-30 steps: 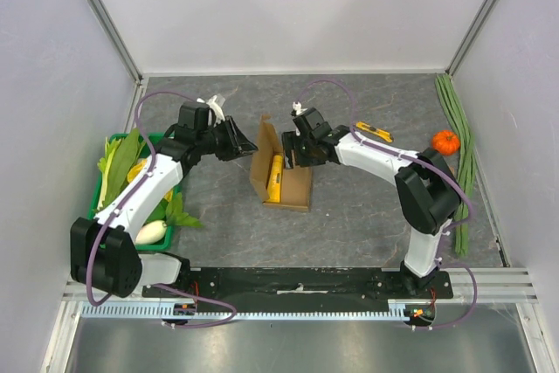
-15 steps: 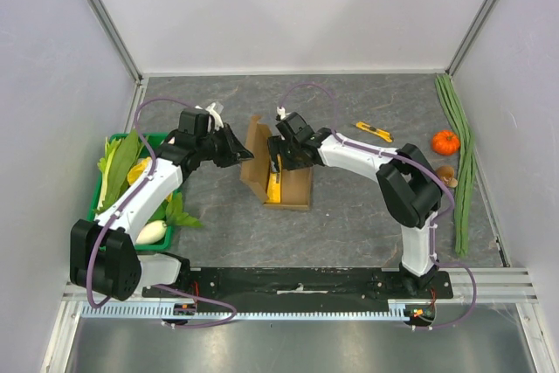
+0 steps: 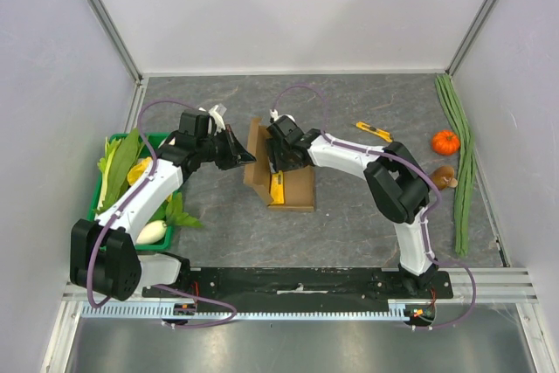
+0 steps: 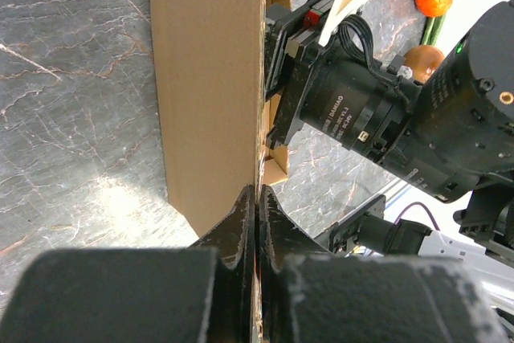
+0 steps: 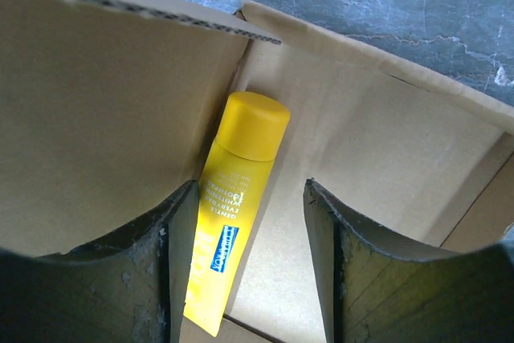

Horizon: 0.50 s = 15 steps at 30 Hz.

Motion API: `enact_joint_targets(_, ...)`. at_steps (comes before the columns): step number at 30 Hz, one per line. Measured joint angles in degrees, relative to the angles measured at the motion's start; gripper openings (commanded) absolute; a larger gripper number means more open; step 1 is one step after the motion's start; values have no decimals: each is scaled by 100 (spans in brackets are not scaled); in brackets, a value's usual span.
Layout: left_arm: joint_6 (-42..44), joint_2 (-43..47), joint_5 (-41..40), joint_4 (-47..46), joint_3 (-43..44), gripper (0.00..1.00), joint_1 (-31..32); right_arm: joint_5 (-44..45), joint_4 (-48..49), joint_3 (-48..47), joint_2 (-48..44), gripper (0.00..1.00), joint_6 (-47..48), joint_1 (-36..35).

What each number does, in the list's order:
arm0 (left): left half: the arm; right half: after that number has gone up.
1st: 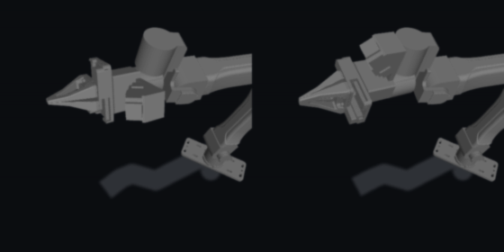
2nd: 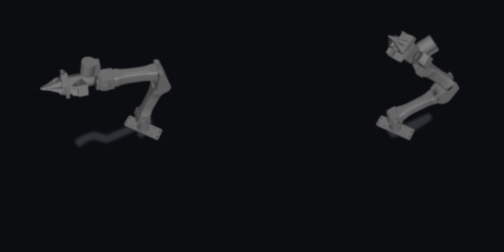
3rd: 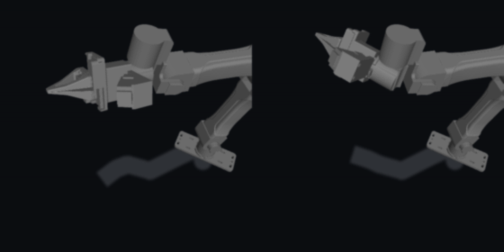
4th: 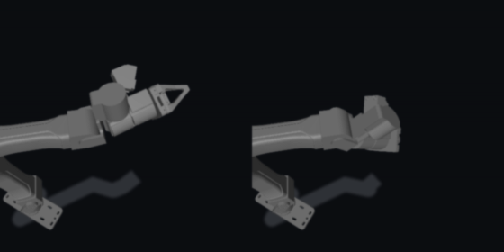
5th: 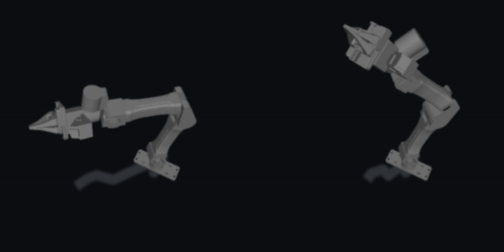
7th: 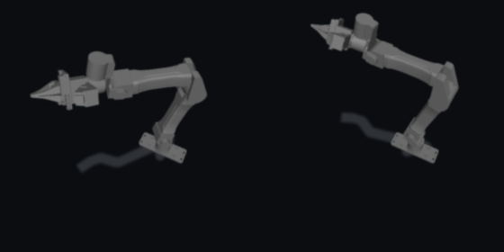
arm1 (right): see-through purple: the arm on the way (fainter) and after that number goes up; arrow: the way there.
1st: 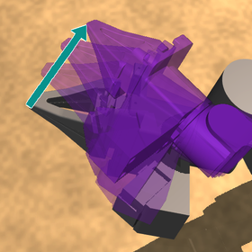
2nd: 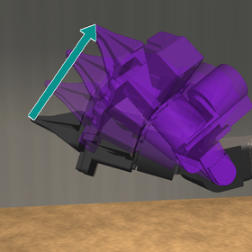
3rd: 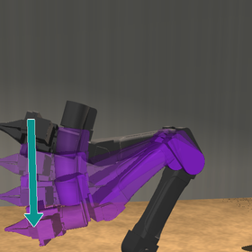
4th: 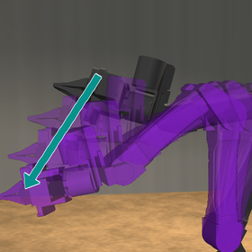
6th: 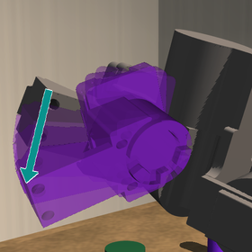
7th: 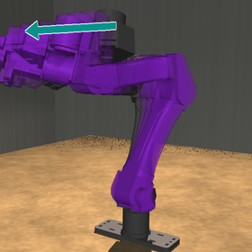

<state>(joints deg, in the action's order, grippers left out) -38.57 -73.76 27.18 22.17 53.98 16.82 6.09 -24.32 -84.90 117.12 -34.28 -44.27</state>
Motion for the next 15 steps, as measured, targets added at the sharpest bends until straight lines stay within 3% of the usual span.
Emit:
enact_joint_targets(6,-2,0,61,-4,0,2,0,363,-149,-186,181,68,140,-138)
enact_joint_targets(15,-66,31,33,-42,-66,2,-2,634,-212,-238,291,45,249,-208)
